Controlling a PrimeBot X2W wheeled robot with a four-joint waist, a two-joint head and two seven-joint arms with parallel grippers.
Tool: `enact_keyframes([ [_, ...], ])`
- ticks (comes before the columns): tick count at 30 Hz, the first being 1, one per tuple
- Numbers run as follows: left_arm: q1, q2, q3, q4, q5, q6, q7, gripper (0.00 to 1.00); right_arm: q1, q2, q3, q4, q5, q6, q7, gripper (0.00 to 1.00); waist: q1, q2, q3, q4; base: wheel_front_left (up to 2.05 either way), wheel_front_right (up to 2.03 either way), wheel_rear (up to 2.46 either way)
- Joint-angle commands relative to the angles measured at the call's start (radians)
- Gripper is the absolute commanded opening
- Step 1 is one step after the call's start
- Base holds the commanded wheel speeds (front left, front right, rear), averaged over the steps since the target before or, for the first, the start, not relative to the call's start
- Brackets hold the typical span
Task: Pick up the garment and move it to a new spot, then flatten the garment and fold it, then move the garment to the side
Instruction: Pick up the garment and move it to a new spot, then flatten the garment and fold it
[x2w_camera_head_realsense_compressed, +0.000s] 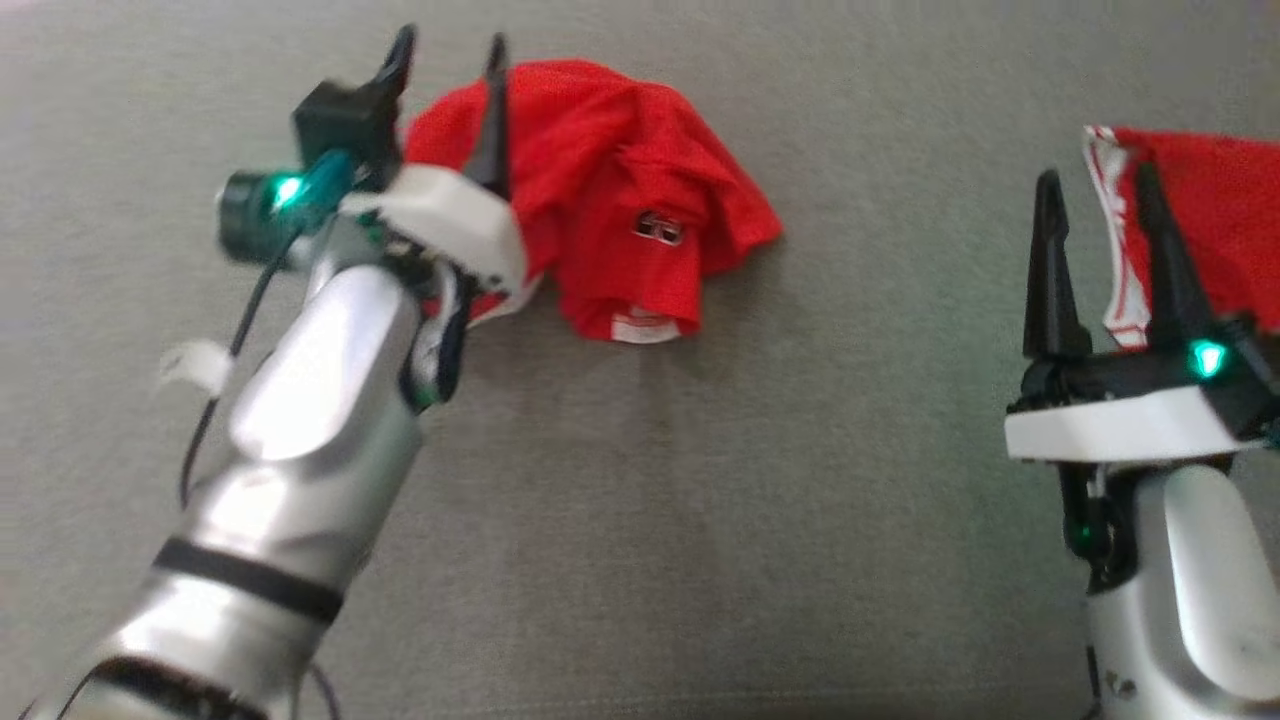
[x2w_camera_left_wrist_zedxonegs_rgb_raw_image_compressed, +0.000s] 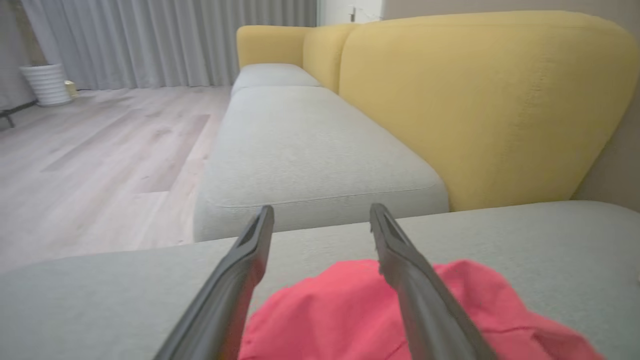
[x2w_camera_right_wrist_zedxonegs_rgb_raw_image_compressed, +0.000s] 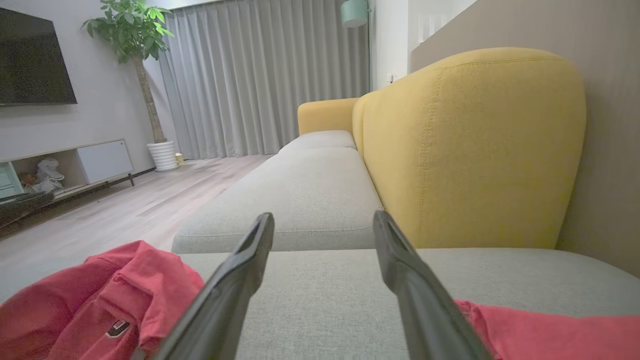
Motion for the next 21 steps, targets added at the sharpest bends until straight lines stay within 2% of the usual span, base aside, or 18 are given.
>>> enact_keyframes([
  [1, 0.015, 0.047, 0.04, -0.043, 0.004, -0.004, -0.01, 1.0, 0.009, 0.001, 0.02, -0.024, -0.007, -0.001, 0.005, 1.0, 0.0, 0.0, -0.057, 0.06, 0.0, 0.0, 0.0],
  [7, 0.211, 0.134, 0.073, -0.195, 0.038, -0.019, -0.012, 1.0, 0.06, 0.001, 0.008, -0.008, -0.021, -0.001, 0.026, 1.0, 0.0, 0.0, -0.129, 0.132, 0.0, 0.0, 0.0],
  [11, 0.371, 0.159, 0.123, -0.31, 0.044, -0.015, -0.012, 1.0, 0.096, 0.001, 0.012, 0.002, -0.014, -0.001, 0.031, 1.0, 0.0, 0.0, -0.166, 0.159, 0.0, 0.0, 0.0],
  [14, 0.484, 0.154, 0.165, -0.39, 0.06, -0.007, -0.012, 1.0, 0.125, 0.001, 0.017, 0.008, -0.003, -0.001, 0.033, 1.0, 0.0, 0.0, -0.19, 0.17, 0.0, 0.0, 0.0],
  [18, 0.609, 0.111, 0.242, -0.468, 0.075, 0.006, -0.012, 1.0, 0.156, 0.001, 0.026, 0.01, 0.007, -0.001, 0.037, 1.0, 0.0, 0.0, -0.204, 0.179, 0.0, 0.0, 0.0],
  [21, 0.654, 0.084, 0.283, -0.493, 0.099, -0.009, -0.012, 1.0, 0.164, 0.001, 0.038, 0.006, 0.006, -0.001, 0.046, 1.0, 0.0, 0.0, -0.204, 0.186, 0.0, 0.0, 0.0],
])
